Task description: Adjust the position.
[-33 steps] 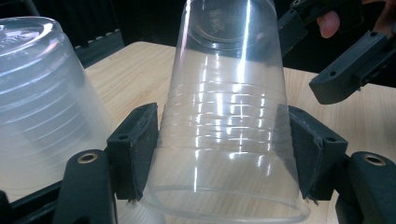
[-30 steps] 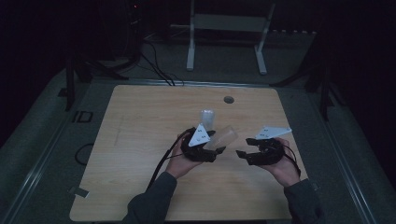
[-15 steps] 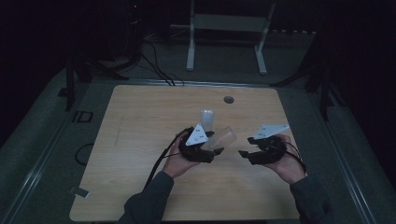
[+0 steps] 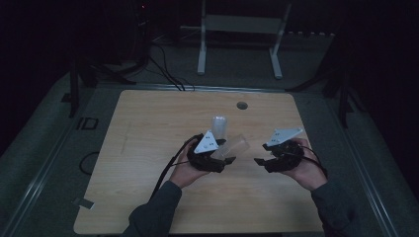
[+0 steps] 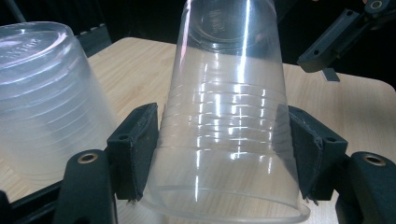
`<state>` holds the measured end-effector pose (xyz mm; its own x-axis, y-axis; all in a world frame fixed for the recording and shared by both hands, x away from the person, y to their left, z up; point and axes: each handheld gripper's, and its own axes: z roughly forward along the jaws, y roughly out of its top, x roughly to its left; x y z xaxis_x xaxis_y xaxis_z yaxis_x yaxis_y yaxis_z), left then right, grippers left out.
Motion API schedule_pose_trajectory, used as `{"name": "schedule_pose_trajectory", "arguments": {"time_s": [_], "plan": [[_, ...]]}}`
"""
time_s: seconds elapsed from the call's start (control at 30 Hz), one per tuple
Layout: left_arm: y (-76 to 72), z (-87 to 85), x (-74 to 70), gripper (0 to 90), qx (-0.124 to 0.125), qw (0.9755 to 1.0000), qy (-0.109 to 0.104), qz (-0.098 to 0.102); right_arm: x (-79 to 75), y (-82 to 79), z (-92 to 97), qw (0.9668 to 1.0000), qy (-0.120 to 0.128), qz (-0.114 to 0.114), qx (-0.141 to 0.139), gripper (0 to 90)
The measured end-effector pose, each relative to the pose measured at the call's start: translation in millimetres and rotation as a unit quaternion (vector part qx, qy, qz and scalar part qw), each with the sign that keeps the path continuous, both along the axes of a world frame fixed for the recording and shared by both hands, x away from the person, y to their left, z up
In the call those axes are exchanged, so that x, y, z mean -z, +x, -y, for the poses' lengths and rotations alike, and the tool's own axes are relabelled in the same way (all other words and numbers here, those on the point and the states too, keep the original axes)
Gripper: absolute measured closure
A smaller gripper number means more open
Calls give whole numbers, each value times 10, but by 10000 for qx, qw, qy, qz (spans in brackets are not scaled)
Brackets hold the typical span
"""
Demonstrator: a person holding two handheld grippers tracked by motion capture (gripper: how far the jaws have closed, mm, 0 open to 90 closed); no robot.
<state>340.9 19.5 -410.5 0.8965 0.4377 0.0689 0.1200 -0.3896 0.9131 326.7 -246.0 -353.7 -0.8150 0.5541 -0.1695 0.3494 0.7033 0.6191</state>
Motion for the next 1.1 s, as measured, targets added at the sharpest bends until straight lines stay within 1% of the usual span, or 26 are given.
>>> {"name": "schedule_pose_trajectory", "arguments": {"time_s": [0.23,0.37,0.87,1.0,1.1], "plan": [[-14,12,-15,322,144,9999,41,-40,-34,13,-24,9997,-224,-46,-117,409],[-18,21,-20,322,219,9997,121,-46,-58,15,-32,9992,-312,-82,-238,406],[-9,32,-21,321,293,9993,198,-87,-167,10,-35,9973,-568,-90,-455,394],[-12,32,-39,321,324,9991,280,-61,-216,15,-27,9964,-643,-100,-547,393],[-6,27,-46,321,344,9990,288,-78,-245,23,-24,9959,-696,-86,-571,393]]}}
